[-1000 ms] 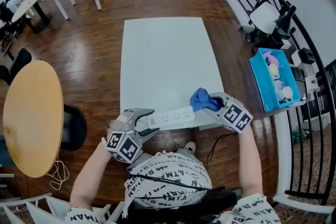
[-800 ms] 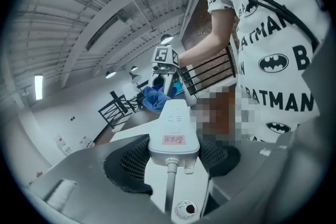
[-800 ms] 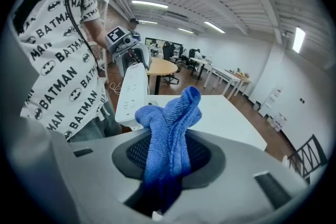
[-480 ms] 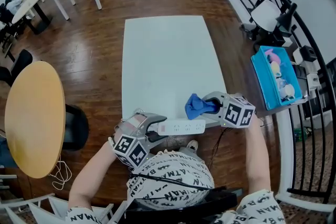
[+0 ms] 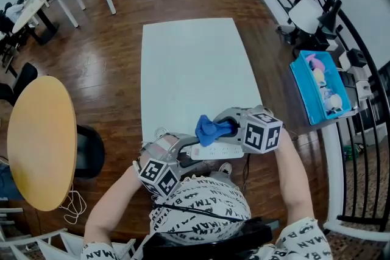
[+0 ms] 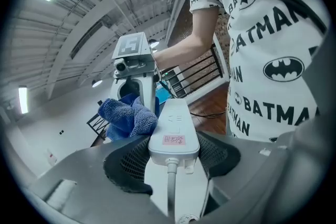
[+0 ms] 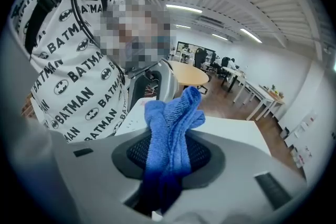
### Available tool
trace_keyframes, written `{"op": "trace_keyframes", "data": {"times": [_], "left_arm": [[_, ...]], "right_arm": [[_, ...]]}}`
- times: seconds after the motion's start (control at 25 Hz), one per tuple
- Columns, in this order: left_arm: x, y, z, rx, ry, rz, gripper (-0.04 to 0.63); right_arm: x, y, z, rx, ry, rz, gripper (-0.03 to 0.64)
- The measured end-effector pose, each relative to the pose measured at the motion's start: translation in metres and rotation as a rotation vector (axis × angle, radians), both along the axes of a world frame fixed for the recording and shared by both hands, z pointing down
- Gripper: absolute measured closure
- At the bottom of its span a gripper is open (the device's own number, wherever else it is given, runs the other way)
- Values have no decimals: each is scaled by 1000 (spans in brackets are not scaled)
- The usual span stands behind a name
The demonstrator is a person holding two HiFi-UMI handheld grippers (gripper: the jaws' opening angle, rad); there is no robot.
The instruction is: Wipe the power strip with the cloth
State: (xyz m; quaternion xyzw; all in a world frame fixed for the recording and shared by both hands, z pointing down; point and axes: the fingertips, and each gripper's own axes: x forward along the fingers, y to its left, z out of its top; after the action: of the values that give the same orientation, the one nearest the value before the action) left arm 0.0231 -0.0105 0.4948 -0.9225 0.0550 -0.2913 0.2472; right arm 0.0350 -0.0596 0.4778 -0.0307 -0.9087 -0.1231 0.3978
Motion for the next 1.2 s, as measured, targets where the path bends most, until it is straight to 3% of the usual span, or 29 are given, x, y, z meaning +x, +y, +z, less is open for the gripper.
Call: {"op": "trace_keyframes", "data": {"times": [0.4, 0.76, 1.2], "left_arm": [[-11, 0, 0, -9, 11, -27, 314], [-31, -16, -12, -18, 52, -98, 314], [-47, -49, -18, -85, 176, -288, 313]], "right_arm": [[21, 1, 14, 20, 104, -39, 480], [83, -16, 15, 28, 127, 131, 480], [107, -42, 8, 85, -15, 375, 480]]}}
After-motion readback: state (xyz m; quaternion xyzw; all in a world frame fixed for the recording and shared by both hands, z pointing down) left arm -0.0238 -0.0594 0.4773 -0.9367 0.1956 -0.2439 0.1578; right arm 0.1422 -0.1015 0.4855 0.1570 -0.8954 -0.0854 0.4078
